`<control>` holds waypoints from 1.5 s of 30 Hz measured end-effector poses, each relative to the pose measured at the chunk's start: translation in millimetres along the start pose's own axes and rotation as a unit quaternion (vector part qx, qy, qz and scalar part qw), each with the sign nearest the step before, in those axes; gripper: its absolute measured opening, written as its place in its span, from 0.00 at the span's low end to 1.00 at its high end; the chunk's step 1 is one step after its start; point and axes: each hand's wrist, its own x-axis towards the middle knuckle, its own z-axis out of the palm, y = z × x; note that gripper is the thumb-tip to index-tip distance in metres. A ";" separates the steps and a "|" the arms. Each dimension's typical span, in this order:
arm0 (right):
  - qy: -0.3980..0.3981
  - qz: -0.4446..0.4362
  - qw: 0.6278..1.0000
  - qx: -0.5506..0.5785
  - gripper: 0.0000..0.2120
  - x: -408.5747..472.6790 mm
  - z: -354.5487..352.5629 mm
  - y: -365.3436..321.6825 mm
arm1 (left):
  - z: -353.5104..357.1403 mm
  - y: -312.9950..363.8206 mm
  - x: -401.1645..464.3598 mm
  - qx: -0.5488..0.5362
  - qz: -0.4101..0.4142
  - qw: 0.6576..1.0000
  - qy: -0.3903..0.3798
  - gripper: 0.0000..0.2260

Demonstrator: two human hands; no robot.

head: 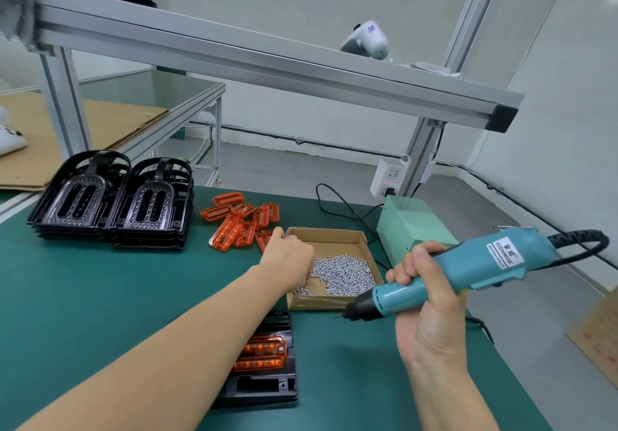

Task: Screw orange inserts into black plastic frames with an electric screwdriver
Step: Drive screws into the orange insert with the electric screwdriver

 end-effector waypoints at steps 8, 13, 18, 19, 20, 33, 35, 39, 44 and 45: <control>-0.002 0.014 1.000 0.001 0.07 -0.1 -1.1 3.9 | -1.0 -1.0 -0.8 0.010 0.045 0.999 0.007 0.09; 0.005 0.015 1.000 -0.005 0.08 0.0 -1.2 2.7 | -1.4 -2.5 -2.4 -0.008 0.065 0.998 0.008 0.08; 0.009 0.011 1.000 -0.015 0.08 -0.5 -1.5 1.4 | -1.3 -3.0 -2.2 -0.022 0.071 0.997 0.002 0.05; 0.009 0.012 1.000 -0.015 0.08 -1.0 -1.5 1.5 | -1.1 -2.4 -1.5 -0.022 0.073 0.997 0.003 0.05; 0.009 0.012 1.000 -0.015 0.08 -1.3 -1.1 1.6 | -1.0 -1.8 -1.0 -0.020 0.075 0.997 0.005 0.05; -0.003 0.007 0.999 0.053 0.07 1.2 5.9 -19.7 | -10.6 -16.1 -56.7 -0.620 -0.056 0.776 0.101 0.05; -0.010 0.016 0.996 0.085 0.09 0.1 13.1 -20.5 | -10.2 -17.7 -79.2 -0.701 -0.069 0.704 0.095 0.07; -0.029 0.042 0.989 0.141 0.07 -5.4 31.8 -17.6 | -17.4 -15.9 -115.9 -0.797 -0.097 0.589 0.096 0.05; -0.054 0.058 0.979 0.188 0.06 -12.7 48.5 -16.8 | -22.7 -13.4 -146.2 -0.854 -0.113 0.497 0.105 0.07; -0.056 0.061 0.978 0.193 0.06 -13.9 50.9 -16.9 | -23.2 -13.1 -150.0 -0.861 -0.114 0.484 0.106 0.07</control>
